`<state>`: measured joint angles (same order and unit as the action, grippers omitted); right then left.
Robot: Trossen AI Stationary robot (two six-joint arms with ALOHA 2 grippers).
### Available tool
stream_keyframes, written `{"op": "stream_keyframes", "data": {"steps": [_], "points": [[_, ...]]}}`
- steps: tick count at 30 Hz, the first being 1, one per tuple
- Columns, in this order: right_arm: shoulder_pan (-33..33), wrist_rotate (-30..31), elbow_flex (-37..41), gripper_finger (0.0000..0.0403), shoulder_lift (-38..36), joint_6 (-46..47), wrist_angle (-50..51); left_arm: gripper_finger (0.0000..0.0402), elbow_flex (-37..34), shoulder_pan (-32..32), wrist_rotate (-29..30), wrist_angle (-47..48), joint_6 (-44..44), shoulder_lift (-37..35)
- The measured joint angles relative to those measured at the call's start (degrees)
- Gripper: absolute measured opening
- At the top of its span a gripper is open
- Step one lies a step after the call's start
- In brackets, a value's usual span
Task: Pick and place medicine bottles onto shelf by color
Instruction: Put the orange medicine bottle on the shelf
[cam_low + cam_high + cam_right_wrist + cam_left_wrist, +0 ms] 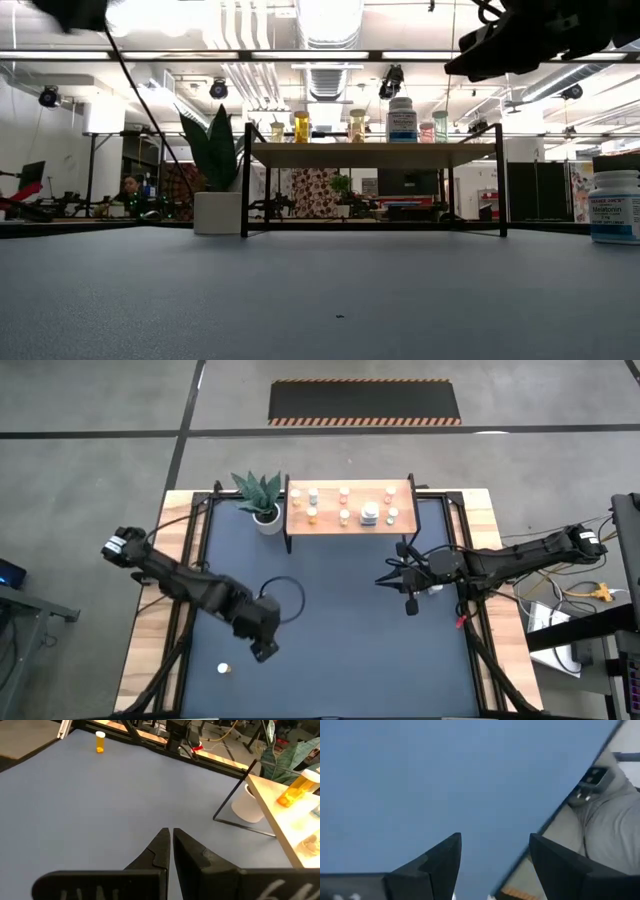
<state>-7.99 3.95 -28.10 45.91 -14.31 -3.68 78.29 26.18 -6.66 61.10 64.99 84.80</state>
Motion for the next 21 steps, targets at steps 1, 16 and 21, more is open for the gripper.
{"op": "stream_keyframes", "data": {"steps": [1, 16, 21], "points": [[0.00, 0.00, 0.02, 0.0013, 0.00, 0.02, 0.00, 0.0216, -0.67, 1.42, -0.45, 0.27, 3.84, 0.15], [0.00, -0.02, 0.20, 0.0013, 0.00, 1.27, 0.19, 0.0216, -11.69, 20.77, -4.93, -0.90, 44.19, 5.65], [0.00, -0.02, 0.20, 0.0013, 0.00, 2.22, 0.17, 0.0216, -12.25, 21.46, -3.76, -1.09, 44.16, 7.39]]}}
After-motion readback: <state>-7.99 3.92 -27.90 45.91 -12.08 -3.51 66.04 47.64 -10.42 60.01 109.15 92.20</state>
